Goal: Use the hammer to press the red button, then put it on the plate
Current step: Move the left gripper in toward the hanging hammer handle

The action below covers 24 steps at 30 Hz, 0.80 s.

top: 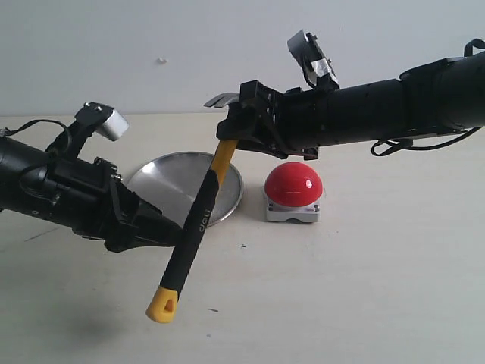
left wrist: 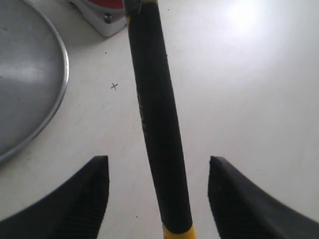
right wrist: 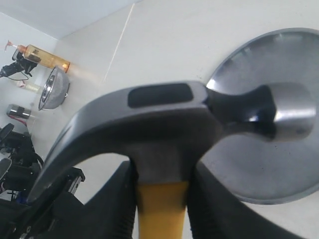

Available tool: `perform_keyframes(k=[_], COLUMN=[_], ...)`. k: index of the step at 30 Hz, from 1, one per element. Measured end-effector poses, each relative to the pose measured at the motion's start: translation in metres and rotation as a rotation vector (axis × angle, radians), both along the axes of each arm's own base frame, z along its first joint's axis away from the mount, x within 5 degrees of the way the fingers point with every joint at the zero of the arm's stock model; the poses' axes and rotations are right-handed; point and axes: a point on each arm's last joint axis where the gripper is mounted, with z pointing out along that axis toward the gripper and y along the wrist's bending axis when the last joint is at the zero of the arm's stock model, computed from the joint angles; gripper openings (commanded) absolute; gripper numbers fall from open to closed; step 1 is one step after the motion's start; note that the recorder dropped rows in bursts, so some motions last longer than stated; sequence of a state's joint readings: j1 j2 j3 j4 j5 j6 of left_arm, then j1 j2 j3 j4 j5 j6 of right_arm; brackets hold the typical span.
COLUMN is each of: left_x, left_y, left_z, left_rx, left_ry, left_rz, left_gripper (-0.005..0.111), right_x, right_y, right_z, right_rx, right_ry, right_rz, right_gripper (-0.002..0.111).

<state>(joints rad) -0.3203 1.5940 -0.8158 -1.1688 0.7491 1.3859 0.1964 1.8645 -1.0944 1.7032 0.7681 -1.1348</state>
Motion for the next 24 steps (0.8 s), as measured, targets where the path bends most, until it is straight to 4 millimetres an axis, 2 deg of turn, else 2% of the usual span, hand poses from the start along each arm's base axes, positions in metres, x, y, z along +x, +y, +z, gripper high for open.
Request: perform_keyframes(k=[5,24], left_x=[0.002,0.015], left_y=[-0.001,-0.009], left_z=[-0.002,-0.04], left_rx=[-0.012,-0.058], left_ry=[0.003,0.086], left_rz=[0.015,0.024], left_gripper=[0.058,0.058], right_x=[0.002,0.002], right_y=[0.001,0.001], right_z=[0.003,0.004], right_rx=[0.004,0.011], right_ry=[-0.012,-0.007], right_rz=[0.002,0.005], right_gripper=[0.0,0.0])
